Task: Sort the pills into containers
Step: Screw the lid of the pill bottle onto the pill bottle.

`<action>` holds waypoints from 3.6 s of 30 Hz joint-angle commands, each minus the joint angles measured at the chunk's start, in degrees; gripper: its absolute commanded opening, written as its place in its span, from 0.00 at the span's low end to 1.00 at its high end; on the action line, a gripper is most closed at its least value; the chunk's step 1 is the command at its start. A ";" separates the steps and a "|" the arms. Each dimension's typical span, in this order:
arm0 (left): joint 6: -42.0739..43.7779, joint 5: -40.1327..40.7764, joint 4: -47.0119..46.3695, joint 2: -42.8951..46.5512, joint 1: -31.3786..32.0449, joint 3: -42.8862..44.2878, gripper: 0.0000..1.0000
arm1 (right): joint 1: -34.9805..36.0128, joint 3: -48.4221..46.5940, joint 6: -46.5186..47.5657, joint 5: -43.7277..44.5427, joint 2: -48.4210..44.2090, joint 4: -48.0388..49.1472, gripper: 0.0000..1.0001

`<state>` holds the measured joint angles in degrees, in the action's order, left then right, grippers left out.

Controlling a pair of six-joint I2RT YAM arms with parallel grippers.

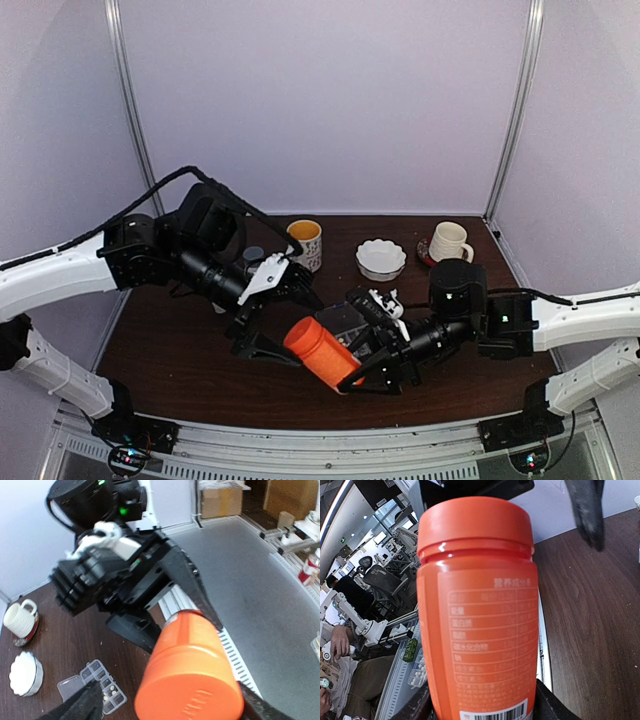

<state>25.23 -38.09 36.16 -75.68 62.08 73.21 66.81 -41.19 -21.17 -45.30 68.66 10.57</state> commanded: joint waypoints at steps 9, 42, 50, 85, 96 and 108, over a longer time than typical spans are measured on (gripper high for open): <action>-23.70 11.16 -25.44 14.85 -1.46 -10.48 0.98 | 0.44 -4.08 8.33 8.03 -3.25 -7.41 0.00; -81.68 8.35 -22.22 0.88 -1.51 -8.93 0.98 | 7.26 -6.70 25.40 47.30 -6.66 -22.32 0.00; -80.99 7.48 -20.65 -1.11 -1.52 -7.56 0.88 | 8.53 -7.94 26.22 49.75 -3.99 -24.18 0.00; -28.15 2.23 -9.24 1.15 1.85 -3.96 0.12 | 3.43 -7.09 3.89 7.01 -2.95 -3.48 0.00; 8.12 -2.25 4.49 -0.58 2.04 2.41 0.00 | 3.35 -4.12 -7.73 -5.20 -1.63 10.85 0.00; 28.23 8.69 9.44 0.82 4.73 6.55 0.00 | 2.70 -1.31 -22.14 -8.33 4.70 32.06 0.00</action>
<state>45.32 -37.23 50.06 -74.22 66.08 78.85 69.69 -40.10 -38.79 -51.05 74.50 29.23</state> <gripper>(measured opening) 0.529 0.573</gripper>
